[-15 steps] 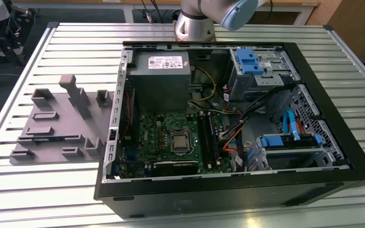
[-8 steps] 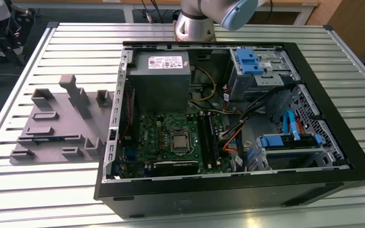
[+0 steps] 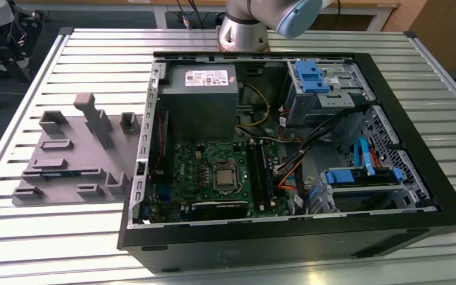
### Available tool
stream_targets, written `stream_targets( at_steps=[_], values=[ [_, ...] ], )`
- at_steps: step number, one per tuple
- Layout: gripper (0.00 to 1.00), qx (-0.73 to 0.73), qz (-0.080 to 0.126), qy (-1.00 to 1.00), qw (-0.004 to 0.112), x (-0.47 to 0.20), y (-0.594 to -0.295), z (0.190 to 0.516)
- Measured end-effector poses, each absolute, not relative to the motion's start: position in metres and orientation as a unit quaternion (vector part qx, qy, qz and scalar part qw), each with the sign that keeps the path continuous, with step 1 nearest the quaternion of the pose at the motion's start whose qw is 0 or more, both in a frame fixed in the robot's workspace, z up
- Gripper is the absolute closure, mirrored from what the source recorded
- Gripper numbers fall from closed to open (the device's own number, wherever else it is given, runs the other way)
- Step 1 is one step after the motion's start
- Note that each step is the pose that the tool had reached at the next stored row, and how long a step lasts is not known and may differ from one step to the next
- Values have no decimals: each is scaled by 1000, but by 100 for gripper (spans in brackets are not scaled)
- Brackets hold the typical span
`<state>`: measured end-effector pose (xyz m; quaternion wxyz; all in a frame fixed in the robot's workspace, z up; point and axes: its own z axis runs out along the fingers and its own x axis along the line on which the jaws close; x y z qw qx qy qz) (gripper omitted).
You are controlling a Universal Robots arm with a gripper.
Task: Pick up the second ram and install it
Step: 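Pick up the second ram and move it above second insertion slot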
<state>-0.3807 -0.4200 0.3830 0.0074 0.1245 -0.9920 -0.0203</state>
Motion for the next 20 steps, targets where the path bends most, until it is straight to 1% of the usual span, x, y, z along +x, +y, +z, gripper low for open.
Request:
stream_targets(
  at_steps=[20],
  values=[
    [89,144,-20,-989,8,-381,-420,383]
  ],
)
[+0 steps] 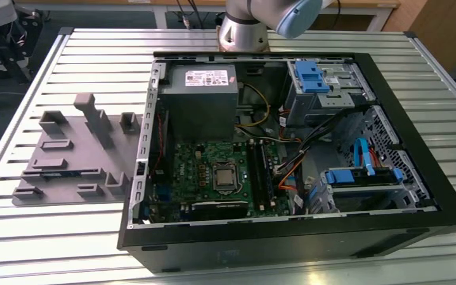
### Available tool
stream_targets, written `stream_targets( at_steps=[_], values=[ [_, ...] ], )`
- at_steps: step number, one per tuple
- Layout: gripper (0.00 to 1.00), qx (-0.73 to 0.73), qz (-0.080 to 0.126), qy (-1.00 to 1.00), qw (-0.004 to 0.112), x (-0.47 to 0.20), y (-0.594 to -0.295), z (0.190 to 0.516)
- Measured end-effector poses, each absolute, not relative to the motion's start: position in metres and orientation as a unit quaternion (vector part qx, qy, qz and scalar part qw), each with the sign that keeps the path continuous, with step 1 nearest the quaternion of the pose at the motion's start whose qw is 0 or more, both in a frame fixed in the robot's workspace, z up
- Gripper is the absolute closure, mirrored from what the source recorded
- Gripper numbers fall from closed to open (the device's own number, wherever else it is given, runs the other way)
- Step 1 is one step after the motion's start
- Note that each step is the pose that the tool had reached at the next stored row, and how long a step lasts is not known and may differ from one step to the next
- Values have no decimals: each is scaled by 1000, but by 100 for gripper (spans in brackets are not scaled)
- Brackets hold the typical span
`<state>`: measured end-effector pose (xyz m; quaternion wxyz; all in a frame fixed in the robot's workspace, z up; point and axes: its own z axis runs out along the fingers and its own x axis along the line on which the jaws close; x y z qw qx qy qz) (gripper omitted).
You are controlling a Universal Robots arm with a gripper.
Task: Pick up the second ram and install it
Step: 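Pick up the second ram and move it above second insertion slot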
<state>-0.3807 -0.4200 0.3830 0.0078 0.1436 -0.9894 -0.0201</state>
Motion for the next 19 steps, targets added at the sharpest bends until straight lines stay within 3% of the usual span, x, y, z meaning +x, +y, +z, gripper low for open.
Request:
stream_targets(
  at_steps=[19],
  values=[
    [89,162,-20,-987,8,-381,-420,383]
  ],
)
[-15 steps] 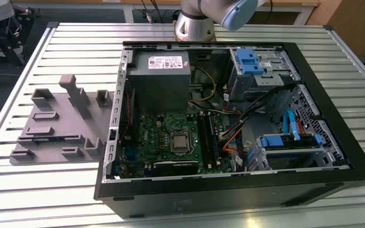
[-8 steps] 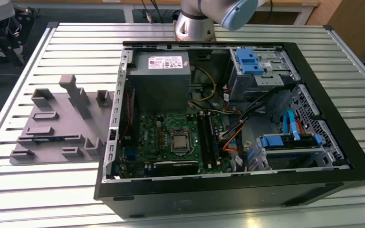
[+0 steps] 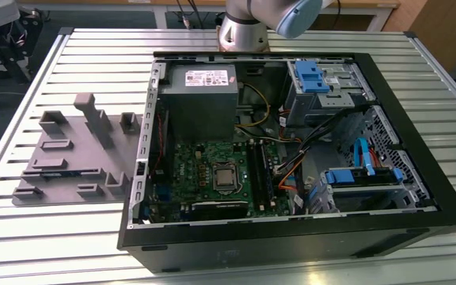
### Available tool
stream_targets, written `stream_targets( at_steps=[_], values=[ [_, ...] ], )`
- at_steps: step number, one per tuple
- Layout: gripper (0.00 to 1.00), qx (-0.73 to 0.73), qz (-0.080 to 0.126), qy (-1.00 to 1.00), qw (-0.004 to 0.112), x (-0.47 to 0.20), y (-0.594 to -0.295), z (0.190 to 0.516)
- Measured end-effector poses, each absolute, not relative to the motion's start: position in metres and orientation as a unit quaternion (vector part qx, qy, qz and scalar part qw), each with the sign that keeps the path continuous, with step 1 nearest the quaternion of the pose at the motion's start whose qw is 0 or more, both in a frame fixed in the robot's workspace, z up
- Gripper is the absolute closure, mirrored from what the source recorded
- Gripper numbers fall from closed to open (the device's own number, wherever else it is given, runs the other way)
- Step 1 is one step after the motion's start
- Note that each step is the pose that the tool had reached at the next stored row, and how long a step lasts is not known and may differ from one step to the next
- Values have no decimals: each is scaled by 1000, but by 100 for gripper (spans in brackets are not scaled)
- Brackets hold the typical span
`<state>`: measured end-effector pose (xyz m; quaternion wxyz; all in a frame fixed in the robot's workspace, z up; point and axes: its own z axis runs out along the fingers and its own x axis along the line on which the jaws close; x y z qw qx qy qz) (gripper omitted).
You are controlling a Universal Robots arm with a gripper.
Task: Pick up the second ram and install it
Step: 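Pick up the second ram and move it above second insertion slot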
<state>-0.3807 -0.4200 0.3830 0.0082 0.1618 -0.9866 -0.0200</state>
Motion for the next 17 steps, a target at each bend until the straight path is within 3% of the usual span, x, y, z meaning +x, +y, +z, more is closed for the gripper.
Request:
stream_targets(
  at_steps=[17],
  values=[
    [89,182,-20,-983,9,-381,-420,383]
  ],
)
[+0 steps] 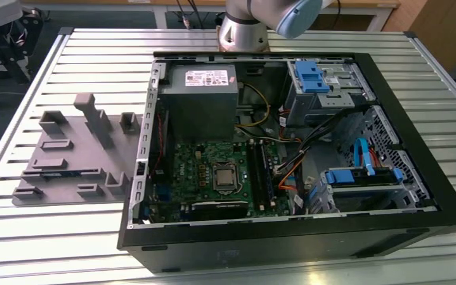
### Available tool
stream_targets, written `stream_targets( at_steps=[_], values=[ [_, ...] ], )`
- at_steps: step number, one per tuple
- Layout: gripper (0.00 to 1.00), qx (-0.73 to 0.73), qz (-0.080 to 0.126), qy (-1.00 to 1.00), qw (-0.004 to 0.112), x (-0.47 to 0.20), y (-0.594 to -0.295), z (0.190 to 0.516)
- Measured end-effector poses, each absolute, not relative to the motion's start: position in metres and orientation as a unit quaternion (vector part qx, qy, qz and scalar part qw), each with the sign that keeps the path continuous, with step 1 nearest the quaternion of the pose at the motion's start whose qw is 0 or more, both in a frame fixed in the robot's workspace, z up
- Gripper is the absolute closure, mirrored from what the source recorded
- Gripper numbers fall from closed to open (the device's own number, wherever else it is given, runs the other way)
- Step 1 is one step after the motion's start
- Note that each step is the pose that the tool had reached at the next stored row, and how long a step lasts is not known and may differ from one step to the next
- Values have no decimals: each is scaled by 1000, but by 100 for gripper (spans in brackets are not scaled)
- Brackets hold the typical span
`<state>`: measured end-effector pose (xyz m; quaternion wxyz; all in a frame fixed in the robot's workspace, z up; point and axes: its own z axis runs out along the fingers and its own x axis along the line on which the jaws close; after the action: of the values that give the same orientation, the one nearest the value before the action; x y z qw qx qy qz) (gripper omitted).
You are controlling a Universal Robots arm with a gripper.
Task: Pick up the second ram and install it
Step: 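Pick up the second ram and move it above second insertion slot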
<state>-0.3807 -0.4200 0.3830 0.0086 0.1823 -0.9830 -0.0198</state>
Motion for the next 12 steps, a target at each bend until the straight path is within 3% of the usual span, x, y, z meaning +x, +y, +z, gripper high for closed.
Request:
stream_targets(
  at_steps=[12],
  values=[
    [89,197,-20,-980,9,-381,-420,383]
  ],
)
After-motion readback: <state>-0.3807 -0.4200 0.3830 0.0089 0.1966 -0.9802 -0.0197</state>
